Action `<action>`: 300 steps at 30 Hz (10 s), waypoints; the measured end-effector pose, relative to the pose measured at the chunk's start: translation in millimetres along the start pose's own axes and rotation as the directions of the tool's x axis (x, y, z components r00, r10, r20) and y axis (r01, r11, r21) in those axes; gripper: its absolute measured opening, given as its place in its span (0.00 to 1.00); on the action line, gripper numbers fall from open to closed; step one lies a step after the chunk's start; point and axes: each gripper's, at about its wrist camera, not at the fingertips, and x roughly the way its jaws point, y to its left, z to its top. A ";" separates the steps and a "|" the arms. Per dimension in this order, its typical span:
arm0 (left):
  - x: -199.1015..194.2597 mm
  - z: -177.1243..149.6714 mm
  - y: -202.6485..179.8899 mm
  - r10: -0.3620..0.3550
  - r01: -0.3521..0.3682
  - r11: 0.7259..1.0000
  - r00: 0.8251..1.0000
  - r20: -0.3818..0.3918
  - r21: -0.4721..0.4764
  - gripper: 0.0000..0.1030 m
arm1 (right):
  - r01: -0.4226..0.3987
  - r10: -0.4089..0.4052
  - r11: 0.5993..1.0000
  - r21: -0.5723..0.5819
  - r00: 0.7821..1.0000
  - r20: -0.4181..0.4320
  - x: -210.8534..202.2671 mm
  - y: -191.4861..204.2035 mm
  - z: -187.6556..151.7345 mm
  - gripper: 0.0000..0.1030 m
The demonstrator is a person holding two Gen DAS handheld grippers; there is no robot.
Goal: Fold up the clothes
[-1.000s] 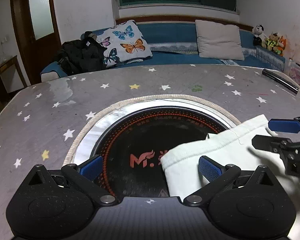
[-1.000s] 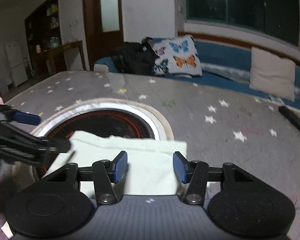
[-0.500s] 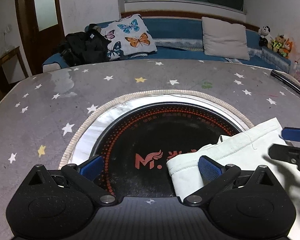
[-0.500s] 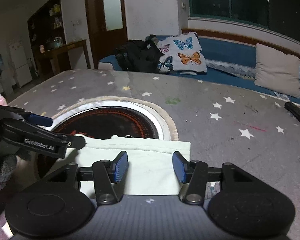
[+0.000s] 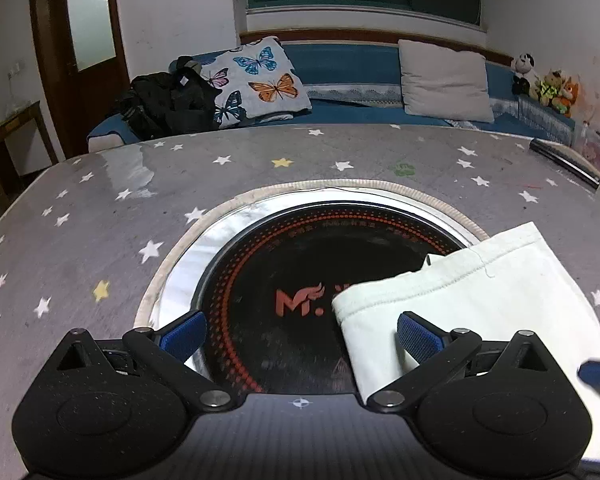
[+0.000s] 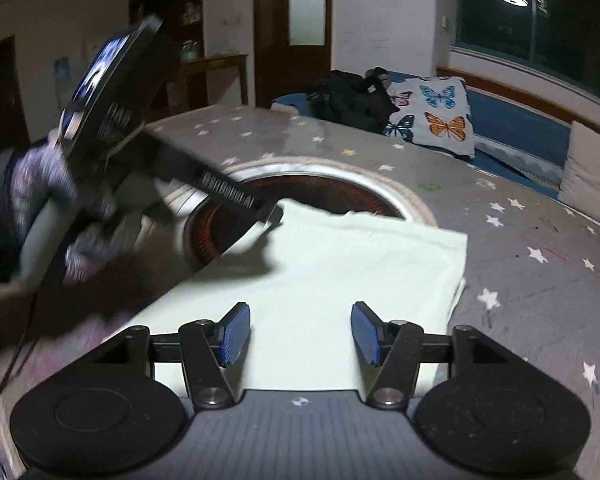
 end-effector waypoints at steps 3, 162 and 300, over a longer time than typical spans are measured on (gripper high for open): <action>-10.9 -7.8 4.7 -0.024 0.024 0.999 1.000 -0.003 -0.036 1.00 | -0.007 0.007 1.000 0.020 1.000 -0.001 -9.2 3.4 -8.7 0.56; 5.7 29.6 -242.8 -0.366 0.382 0.917 0.919 -0.146 0.112 0.08 | 0.254 -0.368 0.707 0.660 0.929 0.036 -96.5 -217.6 -84.9 0.15; 35.6 24.3 -203.3 -0.243 0.250 0.951 0.968 -0.058 0.181 0.80 | 0.332 -0.365 0.872 0.359 0.931 0.025 -114.1 -109.3 -114.7 1.00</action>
